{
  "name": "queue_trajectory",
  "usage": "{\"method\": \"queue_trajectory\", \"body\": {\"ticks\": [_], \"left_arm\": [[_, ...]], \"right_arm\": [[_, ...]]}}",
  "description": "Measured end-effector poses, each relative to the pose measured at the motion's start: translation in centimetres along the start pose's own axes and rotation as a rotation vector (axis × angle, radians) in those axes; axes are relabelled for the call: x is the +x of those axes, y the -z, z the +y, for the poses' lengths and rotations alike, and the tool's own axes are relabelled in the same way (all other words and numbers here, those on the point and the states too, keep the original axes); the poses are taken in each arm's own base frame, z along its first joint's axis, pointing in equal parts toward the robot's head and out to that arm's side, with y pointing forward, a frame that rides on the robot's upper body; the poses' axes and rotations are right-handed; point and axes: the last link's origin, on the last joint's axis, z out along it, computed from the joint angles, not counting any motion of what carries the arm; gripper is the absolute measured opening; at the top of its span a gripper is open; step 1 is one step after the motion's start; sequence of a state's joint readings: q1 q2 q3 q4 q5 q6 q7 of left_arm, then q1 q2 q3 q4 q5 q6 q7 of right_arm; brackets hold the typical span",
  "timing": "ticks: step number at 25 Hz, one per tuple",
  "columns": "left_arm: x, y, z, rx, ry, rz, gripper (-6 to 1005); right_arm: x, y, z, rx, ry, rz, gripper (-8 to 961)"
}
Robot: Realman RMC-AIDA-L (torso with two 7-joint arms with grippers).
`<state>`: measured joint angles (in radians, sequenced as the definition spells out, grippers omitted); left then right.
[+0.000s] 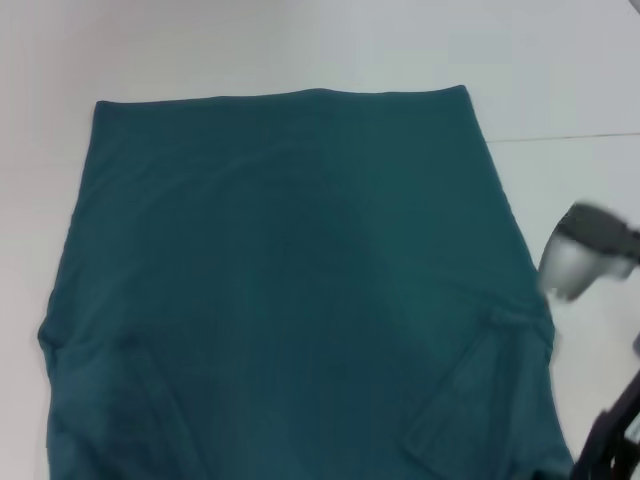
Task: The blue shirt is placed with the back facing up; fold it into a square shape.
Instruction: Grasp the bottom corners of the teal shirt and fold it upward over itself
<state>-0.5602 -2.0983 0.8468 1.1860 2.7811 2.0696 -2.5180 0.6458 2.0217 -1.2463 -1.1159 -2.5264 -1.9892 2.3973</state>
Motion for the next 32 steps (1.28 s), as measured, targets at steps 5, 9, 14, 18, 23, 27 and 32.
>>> {"method": "queue_trajectory", "body": {"ticks": [5, 9, 14, 18, 23, 27, 32], "left_arm": [[1.6, 2.5, 0.2, -0.103, -0.039, 0.176, 62], [3.9, 5.1, 0.0, -0.143, -0.080, 0.382, 61], [6.2, 7.3, -0.7, -0.120, -0.086, 0.589, 61], [7.9, 8.5, -1.4, -0.076, -0.067, 0.720, 62], [10.0, 9.0, -1.2, -0.036, -0.099, 0.803, 63], [11.4, 8.9, -1.2, -0.001, -0.123, 0.875, 63], [12.5, 8.3, -1.2, 0.040, -0.150, 0.933, 62]], "right_arm": [[-0.4, 4.0, -1.6, 0.029, -0.026, -0.196, 57], [-0.8, 7.3, -2.7, 0.048, -0.039, -0.397, 57], [-1.0, 9.9, -4.4, 0.094, -0.110, -0.593, 58], [-1.2, 10.9, -6.0, 0.127, -0.188, -0.715, 57], [-1.2, 12.3, -7.7, 0.182, -0.276, -0.872, 58], [-1.3, 13.0, -9.0, 0.193, -0.328, -1.001, 57], [-1.9, 12.3, -10.4, 0.234, -0.354, -1.035, 57]]}}
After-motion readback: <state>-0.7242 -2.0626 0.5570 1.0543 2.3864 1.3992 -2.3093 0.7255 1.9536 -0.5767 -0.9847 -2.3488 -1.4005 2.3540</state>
